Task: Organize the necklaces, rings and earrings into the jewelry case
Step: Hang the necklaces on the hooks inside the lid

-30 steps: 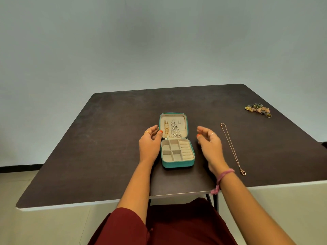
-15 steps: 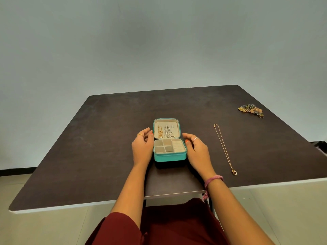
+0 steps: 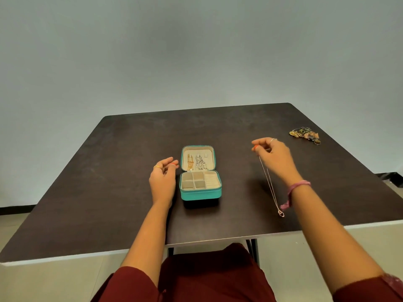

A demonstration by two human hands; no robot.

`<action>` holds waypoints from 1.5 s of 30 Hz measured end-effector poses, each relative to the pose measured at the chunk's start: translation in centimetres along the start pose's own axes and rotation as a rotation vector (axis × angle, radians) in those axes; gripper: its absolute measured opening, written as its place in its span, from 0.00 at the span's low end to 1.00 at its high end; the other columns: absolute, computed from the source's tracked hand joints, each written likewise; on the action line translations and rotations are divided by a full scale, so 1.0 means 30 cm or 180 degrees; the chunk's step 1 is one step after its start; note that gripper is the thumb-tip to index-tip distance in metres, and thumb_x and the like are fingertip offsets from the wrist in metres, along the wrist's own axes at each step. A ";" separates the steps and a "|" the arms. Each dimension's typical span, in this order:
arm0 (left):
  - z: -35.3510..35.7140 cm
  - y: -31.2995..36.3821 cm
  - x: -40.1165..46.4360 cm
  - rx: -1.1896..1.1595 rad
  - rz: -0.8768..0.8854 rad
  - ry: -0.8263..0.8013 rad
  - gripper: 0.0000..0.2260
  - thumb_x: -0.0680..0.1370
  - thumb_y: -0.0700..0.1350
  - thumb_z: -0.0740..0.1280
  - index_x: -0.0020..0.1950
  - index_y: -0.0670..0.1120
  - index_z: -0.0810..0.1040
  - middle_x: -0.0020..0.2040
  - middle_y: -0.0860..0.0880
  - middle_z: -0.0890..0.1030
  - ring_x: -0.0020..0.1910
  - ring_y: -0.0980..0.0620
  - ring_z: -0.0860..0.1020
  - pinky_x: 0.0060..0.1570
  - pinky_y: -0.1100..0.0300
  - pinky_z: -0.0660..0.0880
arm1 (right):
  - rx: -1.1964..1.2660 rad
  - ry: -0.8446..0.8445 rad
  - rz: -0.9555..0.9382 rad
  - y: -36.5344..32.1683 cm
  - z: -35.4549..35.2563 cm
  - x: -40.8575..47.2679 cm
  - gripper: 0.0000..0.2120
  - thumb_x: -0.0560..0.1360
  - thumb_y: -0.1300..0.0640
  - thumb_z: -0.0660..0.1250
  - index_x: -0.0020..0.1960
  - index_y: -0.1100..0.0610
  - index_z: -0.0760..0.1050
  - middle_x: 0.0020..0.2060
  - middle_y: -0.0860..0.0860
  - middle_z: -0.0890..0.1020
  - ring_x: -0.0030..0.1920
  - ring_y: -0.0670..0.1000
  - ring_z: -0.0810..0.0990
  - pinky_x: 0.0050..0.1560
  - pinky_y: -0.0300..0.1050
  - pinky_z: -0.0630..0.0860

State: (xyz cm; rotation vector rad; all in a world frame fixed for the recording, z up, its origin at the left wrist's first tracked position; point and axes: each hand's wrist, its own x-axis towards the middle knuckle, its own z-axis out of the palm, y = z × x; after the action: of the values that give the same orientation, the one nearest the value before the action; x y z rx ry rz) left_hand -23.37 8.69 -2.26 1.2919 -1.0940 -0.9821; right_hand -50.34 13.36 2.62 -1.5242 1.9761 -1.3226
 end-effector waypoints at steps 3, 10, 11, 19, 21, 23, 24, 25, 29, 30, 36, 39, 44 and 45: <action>0.004 -0.004 0.005 0.0055 -0.0007 0.0046 0.08 0.78 0.40 0.64 0.56 0.46 0.78 0.49 0.52 0.83 0.49 0.60 0.81 0.56 0.54 0.78 | -0.0415 0.0002 0.0234 0.095 -0.046 0.068 0.08 0.77 0.60 0.63 0.53 0.55 0.80 0.47 0.51 0.82 0.46 0.47 0.78 0.49 0.36 0.68; 0.011 -0.005 0.015 0.0105 0.0010 0.0070 0.07 0.77 0.39 0.64 0.52 0.48 0.78 0.47 0.52 0.83 0.48 0.58 0.82 0.55 0.52 0.78 | -0.0812 -0.0277 0.0378 0.202 -0.029 0.124 0.09 0.78 0.58 0.65 0.56 0.56 0.80 0.50 0.53 0.81 0.46 0.47 0.75 0.50 0.39 0.68; 0.010 -0.005 0.016 0.0087 0.0005 0.0070 0.07 0.77 0.39 0.65 0.52 0.48 0.78 0.47 0.51 0.84 0.48 0.57 0.82 0.55 0.52 0.78 | -0.0805 -0.0266 0.0373 0.203 -0.026 0.132 0.09 0.78 0.58 0.65 0.56 0.56 0.80 0.48 0.52 0.81 0.45 0.47 0.75 0.48 0.40 0.68; 0.010 -0.005 0.016 -0.0075 -0.0052 0.0049 0.07 0.77 0.38 0.65 0.53 0.45 0.79 0.47 0.49 0.84 0.48 0.55 0.82 0.54 0.54 0.79 | -0.1419 -0.0473 0.0549 0.179 0.007 0.182 0.08 0.76 0.55 0.66 0.40 0.47 0.79 0.45 0.50 0.82 0.49 0.53 0.79 0.54 0.54 0.77; 0.008 -0.003 0.014 -0.0120 -0.0061 0.0041 0.07 0.77 0.38 0.65 0.54 0.44 0.79 0.47 0.48 0.84 0.47 0.55 0.82 0.53 0.56 0.79 | -0.1682 -0.0496 0.0612 0.162 0.021 0.183 0.11 0.77 0.58 0.64 0.37 0.49 0.76 0.48 0.53 0.81 0.49 0.56 0.78 0.54 0.56 0.76; 0.007 -0.002 0.012 -0.0187 -0.0067 0.0028 0.07 0.77 0.37 0.65 0.54 0.44 0.79 0.47 0.48 0.84 0.46 0.56 0.82 0.52 0.57 0.79 | -0.1988 -0.0564 0.0582 0.148 0.040 0.174 0.08 0.77 0.62 0.60 0.44 0.54 0.77 0.53 0.56 0.76 0.53 0.59 0.75 0.55 0.58 0.75; 0.006 0.000 0.011 -0.0211 -0.0075 0.0021 0.07 0.77 0.37 0.65 0.54 0.43 0.78 0.48 0.48 0.84 0.46 0.56 0.82 0.51 0.58 0.79 | -0.2084 -0.0621 0.0580 0.142 0.047 0.166 0.09 0.77 0.63 0.59 0.50 0.56 0.77 0.55 0.57 0.73 0.56 0.60 0.74 0.56 0.59 0.74; 0.004 0.002 0.010 -0.0235 -0.0085 0.0014 0.08 0.77 0.37 0.64 0.55 0.43 0.78 0.48 0.47 0.84 0.46 0.56 0.82 0.50 0.59 0.78 | -0.2099 -0.0658 0.0595 0.138 0.053 0.158 0.10 0.77 0.63 0.58 0.52 0.57 0.76 0.55 0.56 0.72 0.57 0.60 0.72 0.57 0.59 0.73; -0.006 0.010 0.007 -0.0425 -0.0154 0.0004 0.07 0.78 0.37 0.64 0.55 0.43 0.78 0.48 0.47 0.84 0.47 0.55 0.82 0.49 0.61 0.77 | -0.1368 -0.0467 0.0635 0.126 0.043 0.135 0.09 0.78 0.62 0.57 0.48 0.58 0.77 0.54 0.56 0.78 0.55 0.60 0.74 0.57 0.56 0.72; -0.009 0.012 0.004 -0.0490 -0.0173 0.0015 0.07 0.78 0.37 0.64 0.54 0.44 0.78 0.48 0.47 0.84 0.47 0.55 0.82 0.48 0.61 0.77 | -0.1162 -0.0426 0.0555 0.118 0.035 0.128 0.10 0.79 0.62 0.57 0.48 0.61 0.77 0.54 0.57 0.78 0.55 0.59 0.75 0.57 0.51 0.72; -0.019 0.033 -0.023 -0.0694 -0.0158 0.0027 0.07 0.79 0.37 0.64 0.54 0.44 0.78 0.48 0.47 0.84 0.46 0.55 0.81 0.47 0.63 0.77 | -0.0739 -0.0493 0.0032 0.011 -0.019 0.077 0.09 0.81 0.60 0.56 0.46 0.57 0.73 0.47 0.52 0.78 0.50 0.54 0.78 0.48 0.40 0.66; -0.019 0.051 -0.037 -0.0815 -0.0142 0.0071 0.07 0.79 0.37 0.63 0.53 0.44 0.78 0.48 0.47 0.84 0.43 0.56 0.81 0.45 0.64 0.77 | -0.0541 -0.0486 -0.0145 -0.064 -0.054 0.056 0.09 0.81 0.59 0.56 0.47 0.58 0.74 0.46 0.53 0.80 0.47 0.52 0.80 0.50 0.45 0.72; 0.012 0.154 -0.055 -0.0812 0.0184 0.0035 0.07 0.78 0.37 0.64 0.52 0.45 0.79 0.46 0.49 0.83 0.45 0.56 0.81 0.42 0.68 0.75 | 0.0097 -0.0703 -0.0191 -0.206 -0.127 0.013 0.07 0.82 0.59 0.55 0.50 0.57 0.72 0.42 0.49 0.78 0.45 0.48 0.84 0.47 0.48 0.79; 0.026 0.190 -0.065 -0.0827 0.0284 -0.0031 0.07 0.78 0.37 0.64 0.52 0.45 0.79 0.46 0.50 0.83 0.46 0.56 0.81 0.41 0.70 0.75 | 0.0164 -0.0755 -0.0213 -0.234 -0.143 0.004 0.07 0.82 0.59 0.55 0.49 0.56 0.72 0.41 0.50 0.78 0.45 0.48 0.84 0.48 0.48 0.79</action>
State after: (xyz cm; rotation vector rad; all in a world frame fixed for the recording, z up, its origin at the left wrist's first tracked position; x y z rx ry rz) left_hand -24.82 10.71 3.29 1.0207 -0.9867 -1.0271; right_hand -49.29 15.23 10.55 -1.6514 1.7465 -1.1482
